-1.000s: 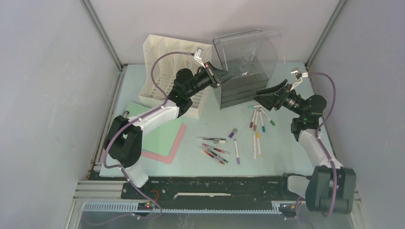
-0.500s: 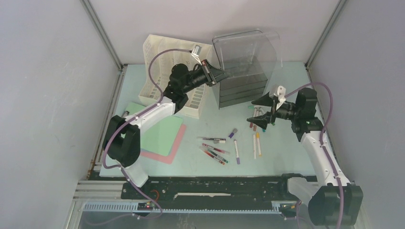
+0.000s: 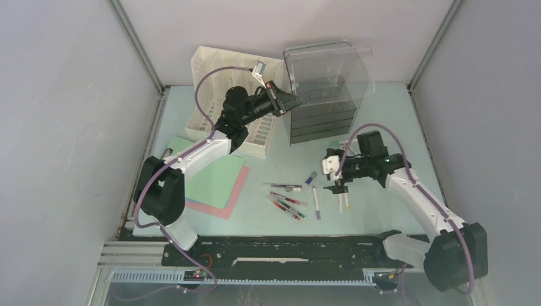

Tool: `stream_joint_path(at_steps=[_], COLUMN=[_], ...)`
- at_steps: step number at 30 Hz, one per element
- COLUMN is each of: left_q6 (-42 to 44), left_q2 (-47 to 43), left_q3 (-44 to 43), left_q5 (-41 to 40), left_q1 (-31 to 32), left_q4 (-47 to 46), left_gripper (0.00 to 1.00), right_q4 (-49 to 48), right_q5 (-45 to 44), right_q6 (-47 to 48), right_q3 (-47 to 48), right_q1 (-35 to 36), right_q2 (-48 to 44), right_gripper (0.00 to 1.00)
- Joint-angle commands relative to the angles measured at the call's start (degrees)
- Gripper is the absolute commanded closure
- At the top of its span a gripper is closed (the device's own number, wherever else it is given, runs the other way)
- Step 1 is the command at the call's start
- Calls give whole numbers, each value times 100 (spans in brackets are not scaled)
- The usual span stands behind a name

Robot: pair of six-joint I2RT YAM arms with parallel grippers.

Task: Organize the desk
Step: Pick up the stationery from the center of the board.

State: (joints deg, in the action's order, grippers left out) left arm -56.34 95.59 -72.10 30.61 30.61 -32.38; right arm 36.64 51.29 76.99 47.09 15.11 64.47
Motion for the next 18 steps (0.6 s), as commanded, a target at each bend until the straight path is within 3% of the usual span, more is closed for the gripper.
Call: stream_joint_path(at_steps=[1,7,18], left_q6=[136,188,202], left_q2=[-465,-549,-614], left_q3=[-2,24,33], left_q5=[42,64,86], left_q1=[-47,-48,-55], left_q4=[-243,-242,-243], left_gripper=[100,100,100], right_q4=[-52,928,462], right_q5=[-1428,-1703,-2570], right_q6=[848,1588,1264], right_q3=[302,1481,1724], right_q1=[659,1000,1583], right_q2=[407,1836,2917], right_gripper=[9,30,41])
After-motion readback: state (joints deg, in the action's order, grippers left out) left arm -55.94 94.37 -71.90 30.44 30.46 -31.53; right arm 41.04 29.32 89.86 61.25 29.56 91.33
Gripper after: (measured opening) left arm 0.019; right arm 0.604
